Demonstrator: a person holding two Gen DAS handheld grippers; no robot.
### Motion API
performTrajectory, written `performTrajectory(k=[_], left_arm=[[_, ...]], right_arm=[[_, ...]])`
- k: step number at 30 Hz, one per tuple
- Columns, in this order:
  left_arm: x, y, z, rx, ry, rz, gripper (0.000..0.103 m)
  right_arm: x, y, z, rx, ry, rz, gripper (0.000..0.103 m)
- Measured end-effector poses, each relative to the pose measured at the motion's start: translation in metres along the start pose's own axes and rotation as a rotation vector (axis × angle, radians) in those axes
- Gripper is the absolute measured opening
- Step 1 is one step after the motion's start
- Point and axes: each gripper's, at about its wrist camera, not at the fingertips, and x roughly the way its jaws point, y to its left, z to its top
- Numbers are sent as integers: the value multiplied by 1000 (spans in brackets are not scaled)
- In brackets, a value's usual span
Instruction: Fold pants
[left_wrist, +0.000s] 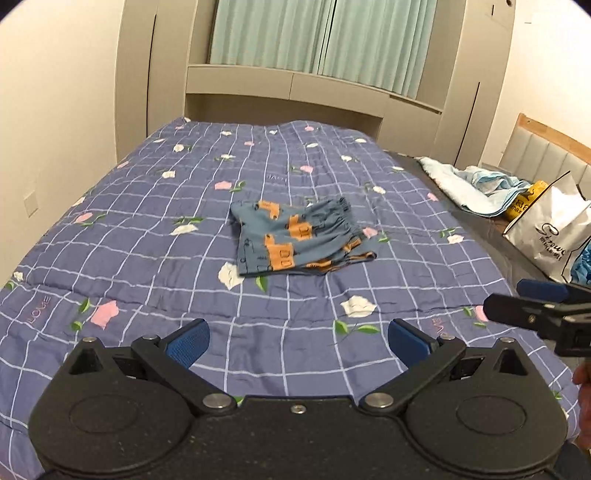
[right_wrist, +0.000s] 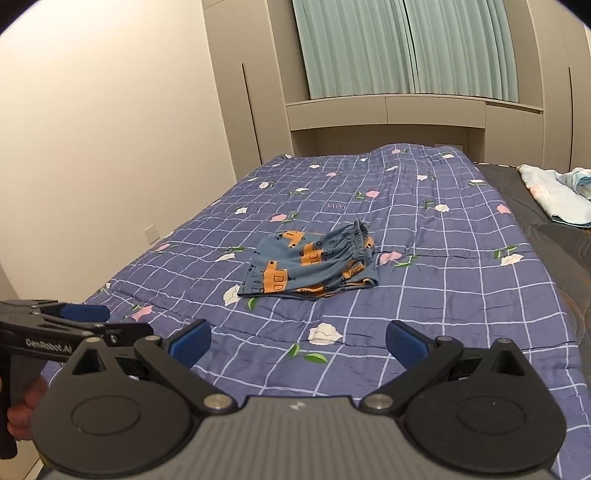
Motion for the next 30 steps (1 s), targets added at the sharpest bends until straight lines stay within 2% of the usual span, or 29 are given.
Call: performTrajectory(k=[20,23,26,30], left_arm=[[-5,-3,4,3,-18,-8,102],[-7,-2,1,-22,-35,-16,102],[-11,-7,-2,-16,-74,24,102],[-10,-5,-1,-19,-79,17,102]], right_arm=[[-3,-1,-1,14,-4,5,103],[-3,-1,-1,10,-3,8,103],[-2,0,-2,10,-1,10,103],[-1,0,-2,12,1,16,103]])
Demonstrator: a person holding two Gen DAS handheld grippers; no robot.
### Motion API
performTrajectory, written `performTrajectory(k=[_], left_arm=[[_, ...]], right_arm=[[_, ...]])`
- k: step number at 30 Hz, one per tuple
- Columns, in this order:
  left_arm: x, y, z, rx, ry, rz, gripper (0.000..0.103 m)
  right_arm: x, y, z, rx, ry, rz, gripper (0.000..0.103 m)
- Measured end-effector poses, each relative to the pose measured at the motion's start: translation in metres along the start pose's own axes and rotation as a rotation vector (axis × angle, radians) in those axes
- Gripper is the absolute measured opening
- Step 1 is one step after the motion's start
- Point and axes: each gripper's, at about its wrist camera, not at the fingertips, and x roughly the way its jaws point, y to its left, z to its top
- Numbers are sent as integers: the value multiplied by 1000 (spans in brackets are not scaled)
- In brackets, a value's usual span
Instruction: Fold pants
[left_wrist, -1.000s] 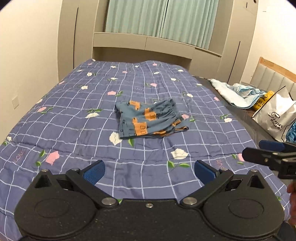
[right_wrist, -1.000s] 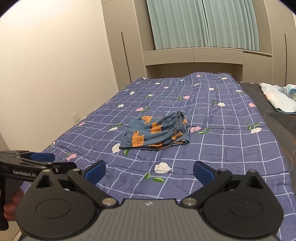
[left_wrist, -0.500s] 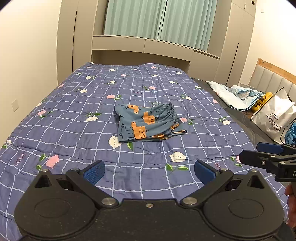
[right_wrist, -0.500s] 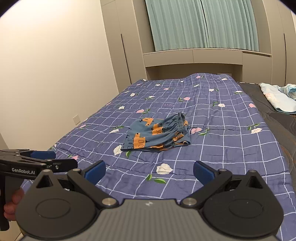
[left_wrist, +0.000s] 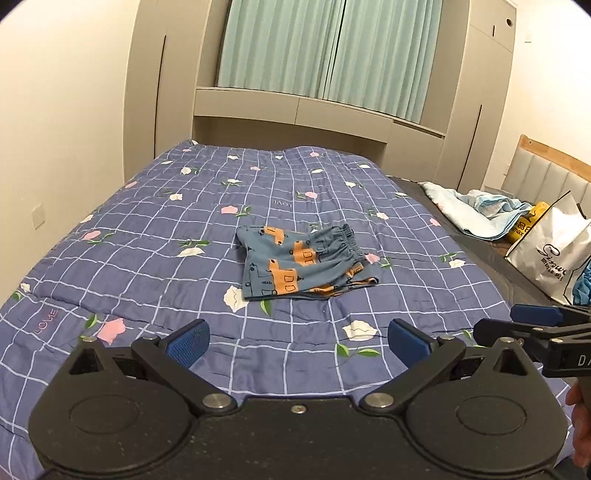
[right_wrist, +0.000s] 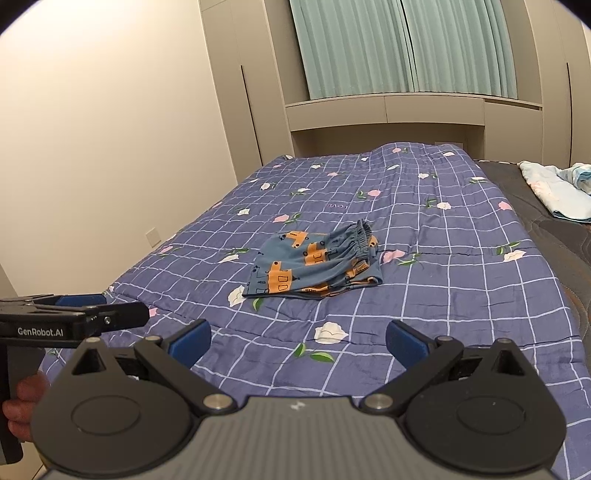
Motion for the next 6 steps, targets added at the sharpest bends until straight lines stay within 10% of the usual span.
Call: performTrajectory(k=[6], left_arm=[[7,6,-1,-36,39,-13,103]], right_arm=[[3,-1,0,3,2,3,103]])
